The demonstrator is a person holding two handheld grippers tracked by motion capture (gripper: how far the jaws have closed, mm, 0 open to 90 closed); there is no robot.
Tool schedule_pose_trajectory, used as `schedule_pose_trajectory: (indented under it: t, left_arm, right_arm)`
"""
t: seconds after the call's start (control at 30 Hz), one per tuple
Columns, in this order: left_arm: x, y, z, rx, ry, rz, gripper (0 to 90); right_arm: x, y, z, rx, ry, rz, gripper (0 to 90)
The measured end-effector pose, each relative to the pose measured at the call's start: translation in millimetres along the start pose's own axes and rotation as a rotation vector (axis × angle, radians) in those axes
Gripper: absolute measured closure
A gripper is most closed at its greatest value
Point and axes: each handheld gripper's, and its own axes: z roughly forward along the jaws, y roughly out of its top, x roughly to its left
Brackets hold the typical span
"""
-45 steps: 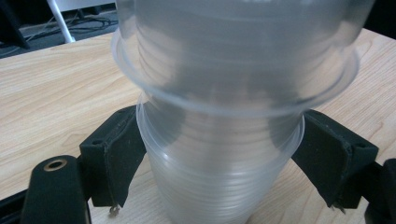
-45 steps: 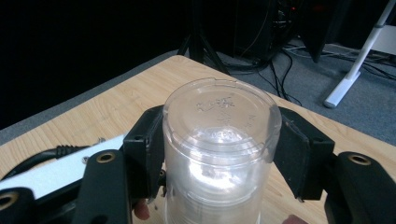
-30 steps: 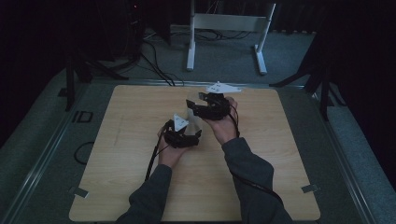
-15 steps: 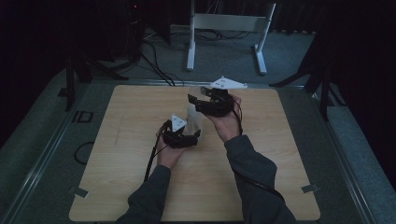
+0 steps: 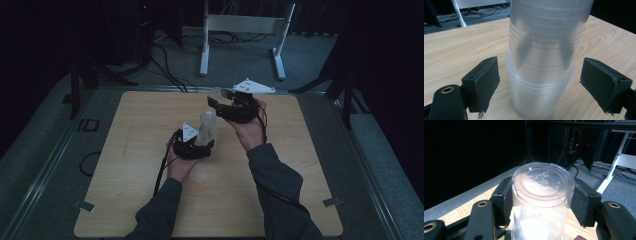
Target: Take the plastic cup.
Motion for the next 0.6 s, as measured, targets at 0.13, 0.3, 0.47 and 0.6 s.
schedule_pose_trajectory:
  t: [0.13, 0.3, 0.47, 0.6]
  left_arm:
    - [1.3, -1.4, -2.2, 0.002, 0.001, -0.003, 16.5]
    - [2.3, -3.2, -6.4, -0.007, -0.003, -0.014, 19.1]
    - [2.5, -5.8, -9.3, -0.006, -0.005, -0.011, 19.2]
    - [3.1, -7.4, -10.6, -0.007, -0.011, -0.017, 19.2]
  right_arm:
    - [-4.6, 0.8, -6.5, 0.0, -0.013, -0.002, 40.7]
    - [-13.3, 0.5, -15.4, -0.001, -0.033, -0.004, 40.7]
    - [-21.7, -2.0, -23.8, 0.003, -0.058, -0.002, 40.7]
    - [-26.4, -6.3, -28.2, 0.013, -0.074, -0.01, 40.7]
